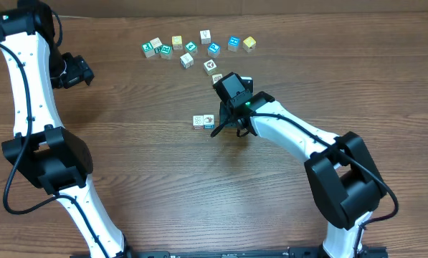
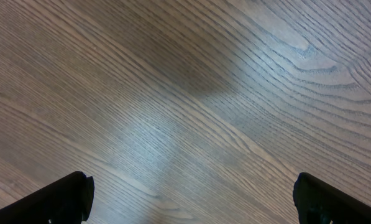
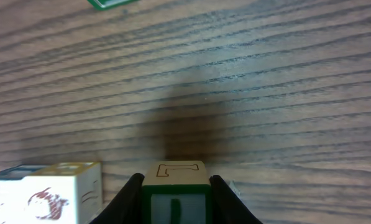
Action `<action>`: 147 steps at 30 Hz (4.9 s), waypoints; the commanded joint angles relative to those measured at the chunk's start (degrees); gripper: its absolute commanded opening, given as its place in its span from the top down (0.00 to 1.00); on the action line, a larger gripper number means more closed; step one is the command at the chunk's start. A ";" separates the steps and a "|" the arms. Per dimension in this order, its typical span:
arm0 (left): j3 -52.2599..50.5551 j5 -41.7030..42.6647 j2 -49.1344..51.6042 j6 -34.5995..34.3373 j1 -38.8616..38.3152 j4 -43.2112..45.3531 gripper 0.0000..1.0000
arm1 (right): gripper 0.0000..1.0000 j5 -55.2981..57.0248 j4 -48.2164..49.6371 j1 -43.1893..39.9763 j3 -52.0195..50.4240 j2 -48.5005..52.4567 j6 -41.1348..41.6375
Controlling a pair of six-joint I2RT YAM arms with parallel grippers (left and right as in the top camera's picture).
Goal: Form a horizontal line
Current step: 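Carry the green block toward the placed pair of blocks, then lower the green block to the right of the yellow block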
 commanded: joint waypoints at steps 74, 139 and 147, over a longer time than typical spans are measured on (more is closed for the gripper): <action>-0.31 -0.55 -0.22 -0.81 -0.20 0.09 0.01 | 0.72 3.50 -1.38 -0.11 -0.35 -0.11 -1.53; -0.31 -0.52 -0.07 -0.81 -0.66 1.81 0.00 | 0.73 3.50 -1.79 -0.11 -0.35 1.46 -1.51; -0.31 -0.52 -0.07 -0.81 -0.87 1.84 0.00 | 0.73 2.82 -1.66 -0.04 0.55 1.44 -1.55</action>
